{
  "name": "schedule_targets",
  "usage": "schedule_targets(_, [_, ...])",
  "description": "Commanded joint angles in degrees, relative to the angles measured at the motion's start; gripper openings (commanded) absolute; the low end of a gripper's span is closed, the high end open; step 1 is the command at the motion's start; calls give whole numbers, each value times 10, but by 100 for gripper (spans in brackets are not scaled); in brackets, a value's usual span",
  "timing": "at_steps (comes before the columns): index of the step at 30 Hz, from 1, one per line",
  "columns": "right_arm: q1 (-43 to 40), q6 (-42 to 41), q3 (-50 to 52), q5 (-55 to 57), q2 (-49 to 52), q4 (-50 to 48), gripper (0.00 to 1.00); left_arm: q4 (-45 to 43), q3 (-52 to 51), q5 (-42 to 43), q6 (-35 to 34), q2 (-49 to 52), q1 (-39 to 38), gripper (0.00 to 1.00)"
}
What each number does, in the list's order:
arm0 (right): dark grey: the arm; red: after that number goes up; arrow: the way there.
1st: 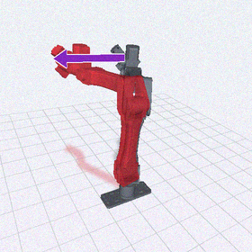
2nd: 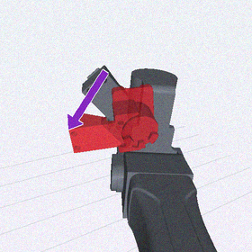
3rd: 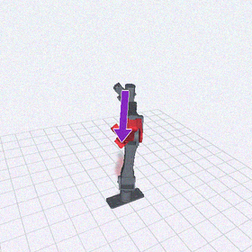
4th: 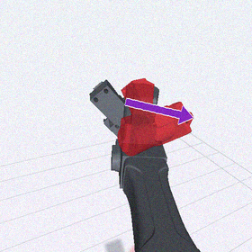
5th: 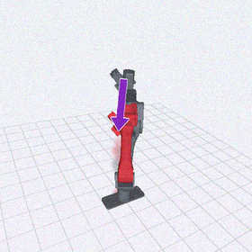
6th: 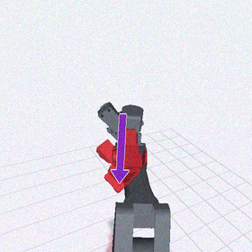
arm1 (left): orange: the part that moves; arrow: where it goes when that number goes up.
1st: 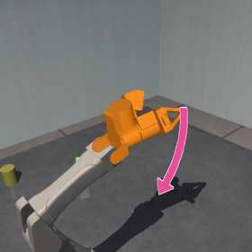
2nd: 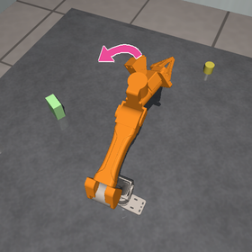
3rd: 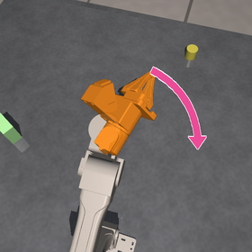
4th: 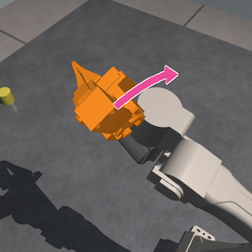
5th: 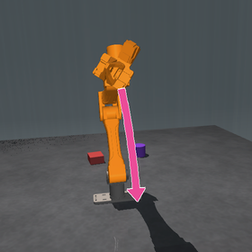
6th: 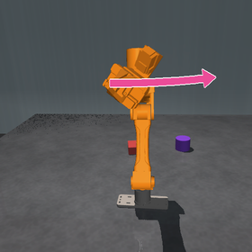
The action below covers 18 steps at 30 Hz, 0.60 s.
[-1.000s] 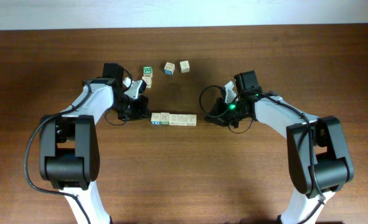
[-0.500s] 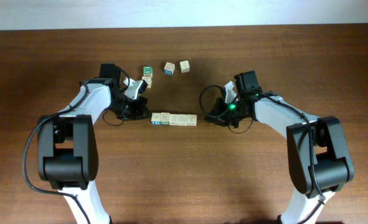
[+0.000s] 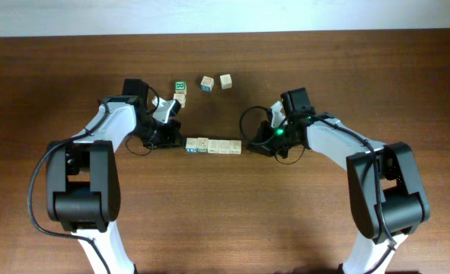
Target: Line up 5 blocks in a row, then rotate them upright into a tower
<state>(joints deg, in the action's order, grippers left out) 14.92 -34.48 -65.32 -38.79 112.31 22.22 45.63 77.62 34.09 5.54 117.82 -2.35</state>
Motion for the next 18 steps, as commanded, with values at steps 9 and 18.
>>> schedule_targets(9, [24,-21,6,22,6,-5,4,1,10,7,-1,6,-2,0])
schedule_targets(18, [31,-46,6,50,7,-7,4,1,10,7,-1,6,-2,0])
